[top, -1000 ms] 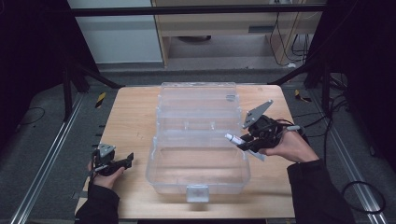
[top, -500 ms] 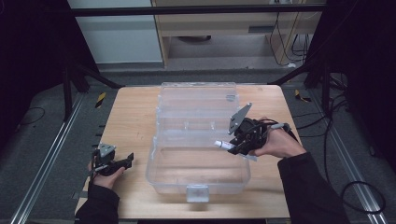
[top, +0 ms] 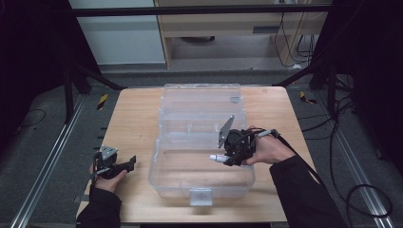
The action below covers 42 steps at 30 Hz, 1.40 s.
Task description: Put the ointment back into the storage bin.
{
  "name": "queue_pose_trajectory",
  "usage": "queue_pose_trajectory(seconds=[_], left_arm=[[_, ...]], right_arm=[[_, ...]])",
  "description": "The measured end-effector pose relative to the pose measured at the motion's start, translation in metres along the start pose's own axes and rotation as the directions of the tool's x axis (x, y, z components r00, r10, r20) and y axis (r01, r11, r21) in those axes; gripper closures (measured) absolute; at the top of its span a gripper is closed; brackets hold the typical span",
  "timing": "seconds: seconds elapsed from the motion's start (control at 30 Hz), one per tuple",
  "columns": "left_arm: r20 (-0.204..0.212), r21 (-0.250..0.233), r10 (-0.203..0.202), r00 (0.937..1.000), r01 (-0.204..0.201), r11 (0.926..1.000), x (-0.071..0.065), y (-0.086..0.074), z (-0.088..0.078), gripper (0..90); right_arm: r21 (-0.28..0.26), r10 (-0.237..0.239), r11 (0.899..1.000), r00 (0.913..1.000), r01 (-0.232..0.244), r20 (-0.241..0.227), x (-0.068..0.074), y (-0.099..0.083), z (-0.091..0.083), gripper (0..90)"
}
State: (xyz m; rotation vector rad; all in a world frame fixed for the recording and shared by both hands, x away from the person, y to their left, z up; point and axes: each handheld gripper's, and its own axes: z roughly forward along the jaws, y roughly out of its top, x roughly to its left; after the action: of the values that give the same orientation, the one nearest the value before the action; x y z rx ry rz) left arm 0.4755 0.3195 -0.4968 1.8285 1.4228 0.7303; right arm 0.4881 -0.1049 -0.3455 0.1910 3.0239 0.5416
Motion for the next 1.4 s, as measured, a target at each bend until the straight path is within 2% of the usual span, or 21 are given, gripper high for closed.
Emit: queue_pose_trajectory(seconds=[0.57,0.67,1.4], left_arm=[[0.000,-0.001,0.001,1.0000,-0.001,1.0000,0.000,0.000,0.000,16.3],[0.001,-0.001,0.001,1.0000,-0.001,1.0000,0.000,0.000,0.000,16.4],[0.000,0.001,0.003,1.0000,-0.003,1.0000,0.000,0.000,0.000,16.5]], right_arm=[[0.068,-0.056,0.996,0.9984,0.056,-0.013,0.004,0.007,0.029,69.5],[0.087,-0.055,0.995,0.9985,0.055,-0.006,0.004,0.005,0.035,69.5],[0.135,-0.075,0.988,0.9968,0.078,-0.029,0.005,0.000,0.069,69.5]])
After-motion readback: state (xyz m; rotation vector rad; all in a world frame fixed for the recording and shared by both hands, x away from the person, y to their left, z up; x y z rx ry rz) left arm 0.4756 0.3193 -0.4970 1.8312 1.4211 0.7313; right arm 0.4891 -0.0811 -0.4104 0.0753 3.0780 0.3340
